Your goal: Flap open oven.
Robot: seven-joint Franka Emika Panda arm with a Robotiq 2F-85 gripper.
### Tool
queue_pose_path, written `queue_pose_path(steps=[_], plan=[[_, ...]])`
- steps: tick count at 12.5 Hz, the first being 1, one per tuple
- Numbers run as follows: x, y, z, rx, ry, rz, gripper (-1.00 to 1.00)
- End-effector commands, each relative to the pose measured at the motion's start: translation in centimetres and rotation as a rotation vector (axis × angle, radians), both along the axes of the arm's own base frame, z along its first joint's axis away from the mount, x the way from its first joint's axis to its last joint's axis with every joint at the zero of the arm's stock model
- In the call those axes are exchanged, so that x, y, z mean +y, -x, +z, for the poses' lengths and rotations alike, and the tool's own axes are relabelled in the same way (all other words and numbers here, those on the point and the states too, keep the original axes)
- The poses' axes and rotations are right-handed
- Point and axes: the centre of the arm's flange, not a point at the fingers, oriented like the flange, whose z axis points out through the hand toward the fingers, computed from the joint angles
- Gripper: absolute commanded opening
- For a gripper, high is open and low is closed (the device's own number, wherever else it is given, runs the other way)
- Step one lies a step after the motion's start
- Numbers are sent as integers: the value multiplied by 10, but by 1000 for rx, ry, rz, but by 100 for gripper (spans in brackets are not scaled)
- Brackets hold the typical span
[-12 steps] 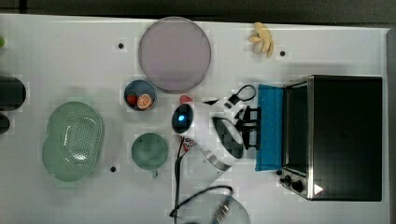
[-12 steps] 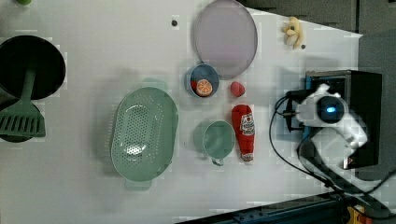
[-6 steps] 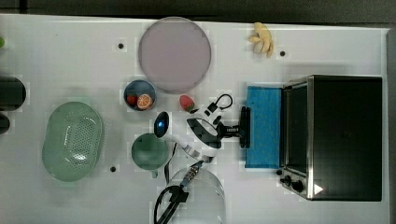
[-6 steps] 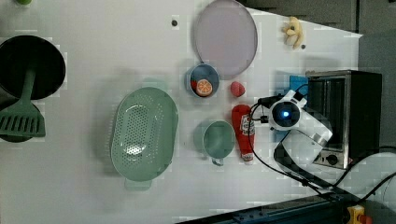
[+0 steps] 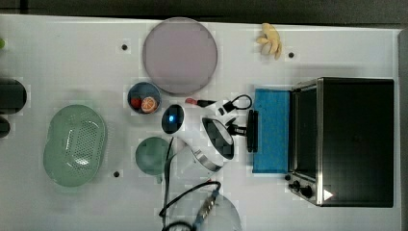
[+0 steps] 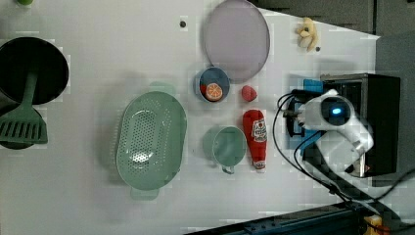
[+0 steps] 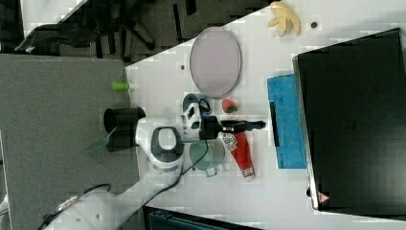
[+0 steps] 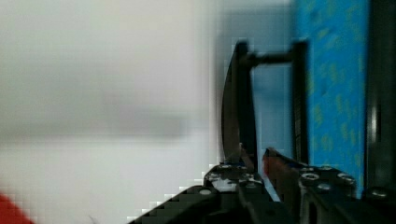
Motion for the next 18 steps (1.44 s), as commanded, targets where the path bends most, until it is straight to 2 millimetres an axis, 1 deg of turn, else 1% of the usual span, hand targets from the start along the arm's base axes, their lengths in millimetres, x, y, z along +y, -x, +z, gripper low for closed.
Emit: queue_pose_path(steps=[1, 4, 7, 9, 11, 12, 13, 15, 17, 18], plan=[[-2, -29, 88, -228, -140, -230, -65], [-3, -28, 146, -297, -246, -390, -65], [-6, -15, 204, -306, -365, -569, -65], [-7, -1, 252, -293, -453, -668, -65], [-9, 7, 313, -336, -484, -670, -65], [-11, 13, 336, -325, -482, -677, -65], [-13, 19, 355, -302, -473, -687, -65], [-18, 25, 383, -246, -450, -716, -65], [-24, 27, 403, -215, -438, -739, -65], [-24, 27, 410, -221, -441, -737, -65]])
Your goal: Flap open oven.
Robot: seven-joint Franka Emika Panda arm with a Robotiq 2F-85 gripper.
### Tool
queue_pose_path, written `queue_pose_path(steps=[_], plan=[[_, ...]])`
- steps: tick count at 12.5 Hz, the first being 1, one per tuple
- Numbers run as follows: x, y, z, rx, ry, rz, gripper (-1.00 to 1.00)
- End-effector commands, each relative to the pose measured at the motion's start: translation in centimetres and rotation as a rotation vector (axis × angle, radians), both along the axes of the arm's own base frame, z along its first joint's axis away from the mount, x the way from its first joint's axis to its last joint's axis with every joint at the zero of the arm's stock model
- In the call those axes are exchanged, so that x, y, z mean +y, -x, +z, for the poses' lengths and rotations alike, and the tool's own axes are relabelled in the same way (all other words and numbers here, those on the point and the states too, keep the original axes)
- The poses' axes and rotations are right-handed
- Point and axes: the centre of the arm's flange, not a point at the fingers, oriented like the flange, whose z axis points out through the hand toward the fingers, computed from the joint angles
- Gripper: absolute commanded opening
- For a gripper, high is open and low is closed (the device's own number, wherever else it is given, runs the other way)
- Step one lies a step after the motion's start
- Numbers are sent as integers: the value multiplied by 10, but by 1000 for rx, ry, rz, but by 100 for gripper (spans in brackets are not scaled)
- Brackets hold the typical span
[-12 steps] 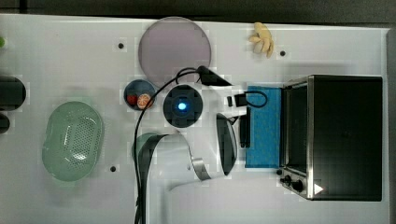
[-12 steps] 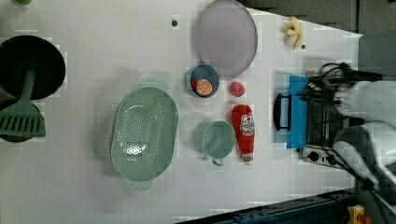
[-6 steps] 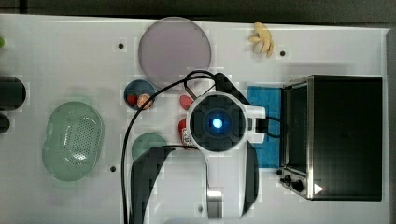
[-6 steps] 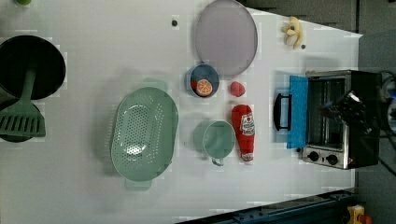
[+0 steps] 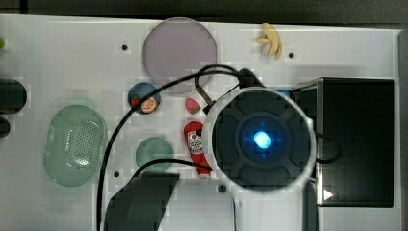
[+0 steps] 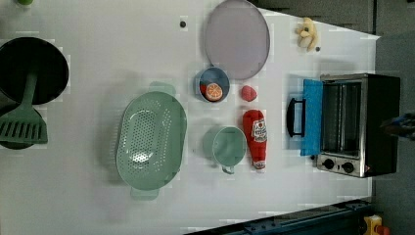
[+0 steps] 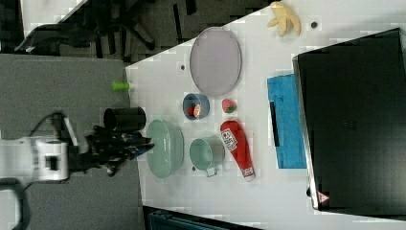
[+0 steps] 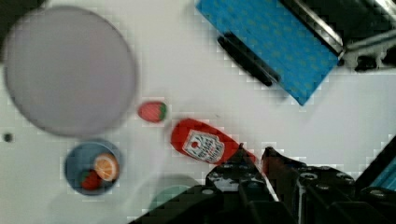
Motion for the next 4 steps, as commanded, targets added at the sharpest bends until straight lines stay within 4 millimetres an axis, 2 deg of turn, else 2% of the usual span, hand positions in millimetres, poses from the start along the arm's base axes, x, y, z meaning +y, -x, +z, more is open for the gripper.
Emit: queue_pose_path(steps=[1, 4], plan=[[-5, 6, 3, 45, -17, -71, -65], [-3, 5, 3, 46, -20, -65, -65]])
